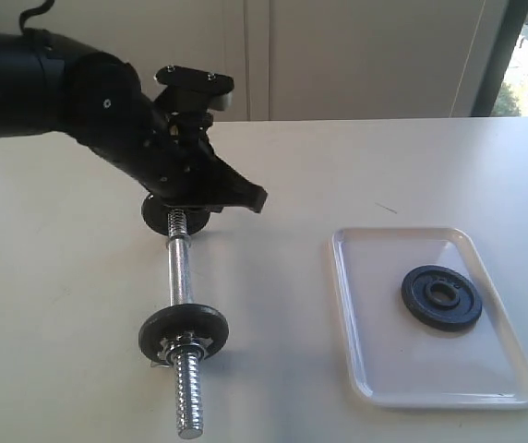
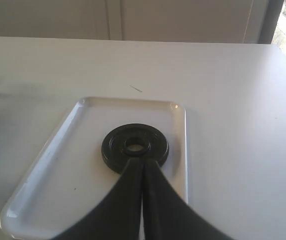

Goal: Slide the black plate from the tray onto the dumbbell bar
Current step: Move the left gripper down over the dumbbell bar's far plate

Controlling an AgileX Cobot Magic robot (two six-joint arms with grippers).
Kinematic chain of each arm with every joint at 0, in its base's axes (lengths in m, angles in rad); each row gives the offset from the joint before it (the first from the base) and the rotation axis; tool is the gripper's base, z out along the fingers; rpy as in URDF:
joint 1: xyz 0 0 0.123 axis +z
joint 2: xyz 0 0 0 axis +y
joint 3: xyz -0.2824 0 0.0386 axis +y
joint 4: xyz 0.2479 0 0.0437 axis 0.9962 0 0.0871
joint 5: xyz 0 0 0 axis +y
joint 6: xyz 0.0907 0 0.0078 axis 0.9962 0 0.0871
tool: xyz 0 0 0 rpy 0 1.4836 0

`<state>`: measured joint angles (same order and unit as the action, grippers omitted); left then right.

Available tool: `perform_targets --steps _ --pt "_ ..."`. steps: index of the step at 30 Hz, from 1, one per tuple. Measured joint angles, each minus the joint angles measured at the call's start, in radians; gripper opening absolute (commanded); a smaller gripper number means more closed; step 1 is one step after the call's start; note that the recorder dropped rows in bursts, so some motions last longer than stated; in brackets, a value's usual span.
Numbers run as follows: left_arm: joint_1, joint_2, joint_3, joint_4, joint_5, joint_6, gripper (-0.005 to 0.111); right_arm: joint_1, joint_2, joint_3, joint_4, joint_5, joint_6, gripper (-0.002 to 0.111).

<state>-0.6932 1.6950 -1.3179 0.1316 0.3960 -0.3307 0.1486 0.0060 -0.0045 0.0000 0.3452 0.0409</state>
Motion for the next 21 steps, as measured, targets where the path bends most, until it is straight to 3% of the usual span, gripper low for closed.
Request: perform_targets --steps 3,6,11,13,15,19,21 --pt "0.026 0.005 -0.041 0.141 0.058 -0.115 0.000 0.000 0.000 0.000 0.000 0.000 0.000 0.001" --pt "0.083 0.010 -0.048 0.255 0.153 -0.349 0.000 0.000 0.000 0.000 0.000 0.000 0.000 0.001" --pt "0.111 0.051 -0.048 0.252 0.246 -0.465 0.000 0.000 0.000 0.000 0.000 0.000 0.000 0.001" --pt "0.111 0.070 -0.048 0.162 0.247 -0.467 0.001 0.000 0.000 0.000 0.000 0.000 0.000 0.001" --pt "0.111 0.083 -0.048 0.125 0.241 -0.469 0.010 0.000 0.000 0.000 0.000 0.000 0.000 0.001" --pt "0.111 0.124 -0.048 0.053 0.232 -0.475 0.050 0.000 0.000 0.000 0.000 0.000 0.000 0.001" --pt "0.111 0.141 -0.048 0.028 0.225 -0.475 0.058 0.000 0.000 0.000 0.000 0.000 0.000 0.001"
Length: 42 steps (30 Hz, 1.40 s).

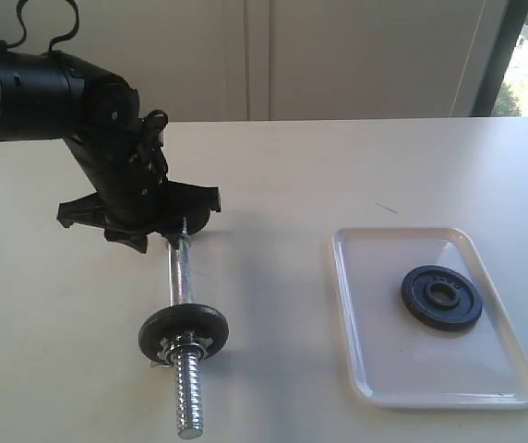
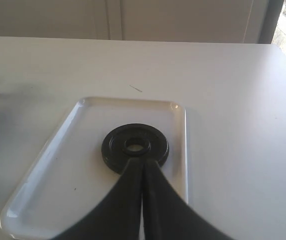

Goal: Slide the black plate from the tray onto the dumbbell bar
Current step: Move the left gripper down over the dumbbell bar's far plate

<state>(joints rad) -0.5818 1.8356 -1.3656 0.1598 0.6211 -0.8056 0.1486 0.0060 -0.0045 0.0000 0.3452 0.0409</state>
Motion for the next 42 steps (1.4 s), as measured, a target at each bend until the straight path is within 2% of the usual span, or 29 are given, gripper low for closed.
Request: perform_targets --steps 13,27,30,35,42 --pt "-0.036 0.061 0.000 -0.036 -0.103 -0.030 0.059 0.002 0.000 0.000 0.000 0.000 0.000 0.001" --pt "-0.036 0.110 0.024 -0.036 -0.142 -0.067 0.058 0.002 0.000 0.000 0.000 0.000 0.000 0.001" --pt "-0.036 0.129 0.024 -0.036 -0.148 -0.067 0.052 0.002 0.000 0.000 0.000 0.000 0.000 0.001" --pt "-0.036 0.148 0.026 -0.036 -0.150 -0.069 0.032 0.002 0.000 0.000 0.000 0.000 0.000 0.001" --pt "-0.036 0.149 0.026 -0.039 -0.155 -0.074 0.027 0.002 0.000 0.000 0.000 0.000 0.000 0.001"
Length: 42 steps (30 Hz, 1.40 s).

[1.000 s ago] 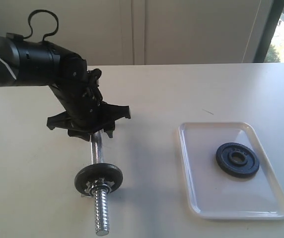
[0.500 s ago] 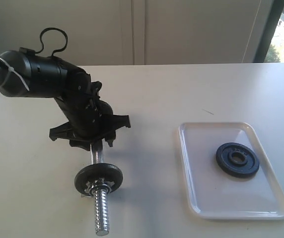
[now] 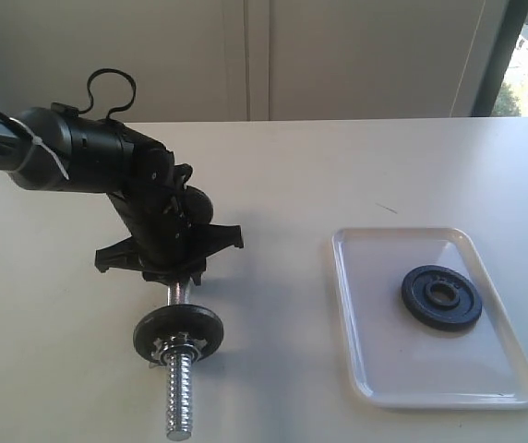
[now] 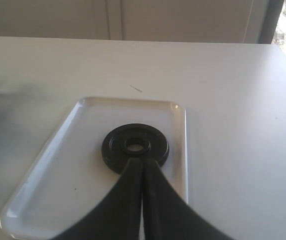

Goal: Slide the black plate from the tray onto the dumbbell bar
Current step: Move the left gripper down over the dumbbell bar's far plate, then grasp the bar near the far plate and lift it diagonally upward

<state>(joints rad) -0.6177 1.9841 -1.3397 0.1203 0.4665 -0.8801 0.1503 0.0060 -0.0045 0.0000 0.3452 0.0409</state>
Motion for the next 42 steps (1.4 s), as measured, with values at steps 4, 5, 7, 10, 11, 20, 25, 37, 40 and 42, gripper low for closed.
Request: perform_targets --steps 4,5,7,10,11,20,25,37,40,42 --pt "0.000 0.000 0.000 0.000 0.000 0.015 0.005 0.000 0.000 0.000 0.000 0.000 0.000 0.001" --pt "0.000 0.000 0.000 0.000 0.000 0.023 0.000 0.000 0.000 0.000 0.000 0.000 0.000 0.001" --pt "0.000 -0.004 0.000 -0.004 -0.002 0.042 0.000 0.000 0.000 0.000 0.000 0.000 0.000 0.001" --pt "0.000 -0.010 0.007 -0.010 -0.001 0.123 0.000 0.000 0.000 0.000 0.000 0.000 0.000 0.001" --pt "0.000 -0.011 0.009 -0.010 0.004 0.156 0.000 0.000 0.000 0.000 0.000 0.000 0.000 0.001" --pt "-0.026 -0.036 0.024 0.007 0.033 0.308 0.000 0.000 0.000 0.000 0.000 0.000 0.000 0.001" --pt "-0.049 -0.059 0.026 0.011 0.029 0.340 0.000 0.000 0.000 0.000 0.000 0.000 0.000 0.001" --pt "-0.095 -0.099 0.026 0.004 0.013 0.434 0.000 0.000 0.000 0.000 0.000 0.000 0.000 0.001" --pt "-0.102 -0.106 0.026 0.004 0.013 0.464 0.000 0.000 0.000 0.000 0.000 0.000 0.000 0.001" --pt "-0.111 -0.110 0.028 0.011 0.014 0.487 0.000 0.000 0.000 0.000 0.000 0.000 0.000 0.001"
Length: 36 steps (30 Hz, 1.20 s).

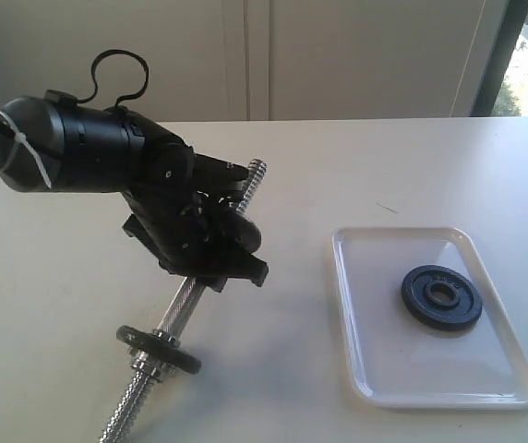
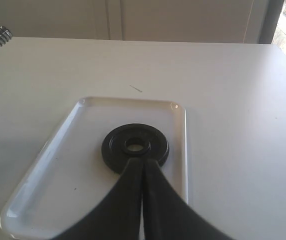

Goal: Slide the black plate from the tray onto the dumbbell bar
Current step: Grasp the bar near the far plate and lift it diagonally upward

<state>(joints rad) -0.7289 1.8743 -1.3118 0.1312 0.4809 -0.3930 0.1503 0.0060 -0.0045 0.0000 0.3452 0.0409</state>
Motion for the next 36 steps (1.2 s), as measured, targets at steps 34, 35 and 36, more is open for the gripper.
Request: perform_targets --steps 34,35,36 --pt "-0.093 0.000 0.000 -0.038 -0.006 0.158 0.000 0.000 0.000 0.000 0.000 0.000 0.000 0.001" --pt "-0.093 0.000 0.000 -0.041 -0.006 0.160 0.000 0.000 0.000 0.000 0.000 0.000 0.000 0.001" --pt "-0.093 0.000 0.000 -0.043 -0.006 0.160 0.000 0.000 0.000 0.000 0.000 0.000 0.000 0.001"
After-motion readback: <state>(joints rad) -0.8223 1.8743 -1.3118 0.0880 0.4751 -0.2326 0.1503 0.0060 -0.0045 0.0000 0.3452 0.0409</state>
